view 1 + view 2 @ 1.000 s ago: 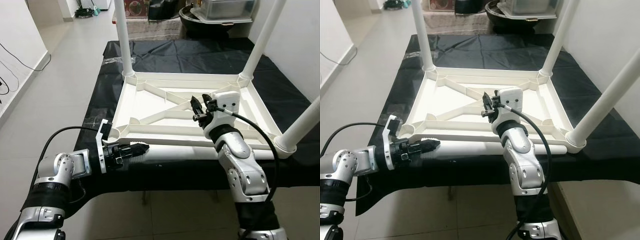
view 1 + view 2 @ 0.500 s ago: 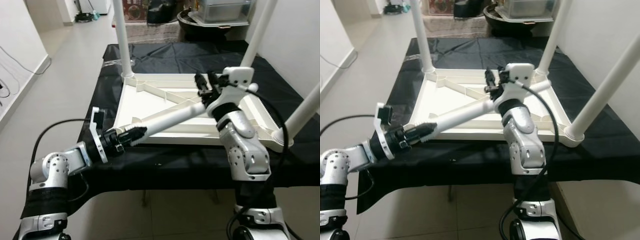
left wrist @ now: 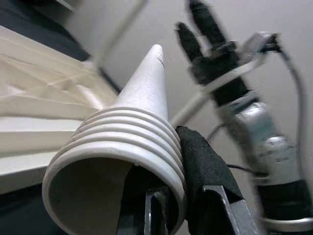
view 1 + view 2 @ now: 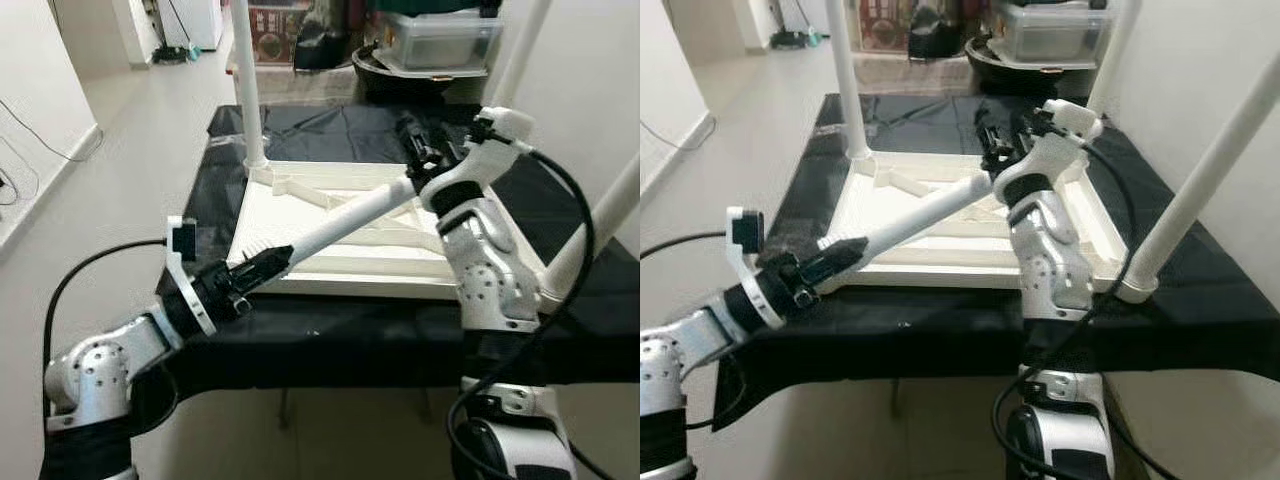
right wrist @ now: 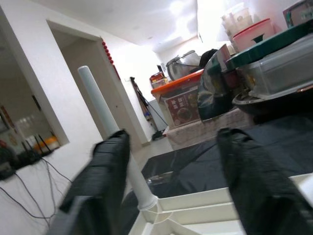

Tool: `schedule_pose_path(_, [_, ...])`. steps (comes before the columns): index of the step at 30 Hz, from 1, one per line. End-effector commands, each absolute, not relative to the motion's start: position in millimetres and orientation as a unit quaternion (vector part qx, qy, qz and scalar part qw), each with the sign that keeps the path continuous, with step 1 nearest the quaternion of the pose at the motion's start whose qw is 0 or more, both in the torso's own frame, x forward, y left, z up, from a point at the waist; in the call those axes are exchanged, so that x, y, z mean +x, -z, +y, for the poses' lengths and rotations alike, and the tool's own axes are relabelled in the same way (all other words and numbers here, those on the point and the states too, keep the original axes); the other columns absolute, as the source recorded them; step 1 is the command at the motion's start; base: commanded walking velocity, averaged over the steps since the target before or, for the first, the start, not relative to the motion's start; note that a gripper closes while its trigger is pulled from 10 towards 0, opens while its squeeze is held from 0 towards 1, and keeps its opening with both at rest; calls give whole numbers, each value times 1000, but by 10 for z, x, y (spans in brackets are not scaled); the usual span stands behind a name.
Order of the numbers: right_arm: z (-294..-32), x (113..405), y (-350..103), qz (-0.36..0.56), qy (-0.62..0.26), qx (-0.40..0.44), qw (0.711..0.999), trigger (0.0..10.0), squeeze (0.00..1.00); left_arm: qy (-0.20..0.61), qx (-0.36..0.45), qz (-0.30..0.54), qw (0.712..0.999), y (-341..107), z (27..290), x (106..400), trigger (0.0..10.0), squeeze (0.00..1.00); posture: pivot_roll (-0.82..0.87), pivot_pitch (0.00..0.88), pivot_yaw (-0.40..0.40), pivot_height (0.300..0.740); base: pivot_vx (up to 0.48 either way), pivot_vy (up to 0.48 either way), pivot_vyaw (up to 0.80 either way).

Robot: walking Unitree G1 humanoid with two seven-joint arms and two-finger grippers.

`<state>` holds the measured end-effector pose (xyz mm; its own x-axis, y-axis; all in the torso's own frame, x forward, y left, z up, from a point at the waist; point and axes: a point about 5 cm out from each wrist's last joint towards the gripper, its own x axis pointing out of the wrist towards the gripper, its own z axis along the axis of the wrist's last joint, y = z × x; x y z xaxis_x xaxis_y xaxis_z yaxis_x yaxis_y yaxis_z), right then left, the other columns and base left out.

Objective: Building children table

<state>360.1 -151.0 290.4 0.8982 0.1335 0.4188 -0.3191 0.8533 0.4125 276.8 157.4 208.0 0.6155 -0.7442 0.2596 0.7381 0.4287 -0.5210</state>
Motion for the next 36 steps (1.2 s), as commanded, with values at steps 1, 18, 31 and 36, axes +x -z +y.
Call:
schedule_pose_path(1, [-1538, 3620, -2901, -185, -123, 273, 936, 10000, 1000, 396, -293, -9, 870, -2059, 1667, 2772, 10000, 0, 110, 0, -60, 740, 0, 0, 0])
schedule_pose_path(18, [-1239, 3652, -2189, 31, -224, 447, 866, 10000, 0, 288, -249, -109, 918, -2259, 1632, 2776, 10000, 0, 102, 0, -76, 740, 0, 0, 0])
schedule_pose_path(31, [-1071, 3607, -2190, 63, -307, 517, 797, 10000, 0, 339, -270, -75, 898, -2081, 1283, 2639, 10000, 0, 101, 0, -82, 740, 0, 0, 0])
schedule_pose_path(36, [-1022, 3589, -2194, 75, -325, 523, 785, 10000, 0, 349, -277, -70, 892, -2061, 1224, 2609, 10000, 0, 102, 0, -86, 740, 0, 0, 0])
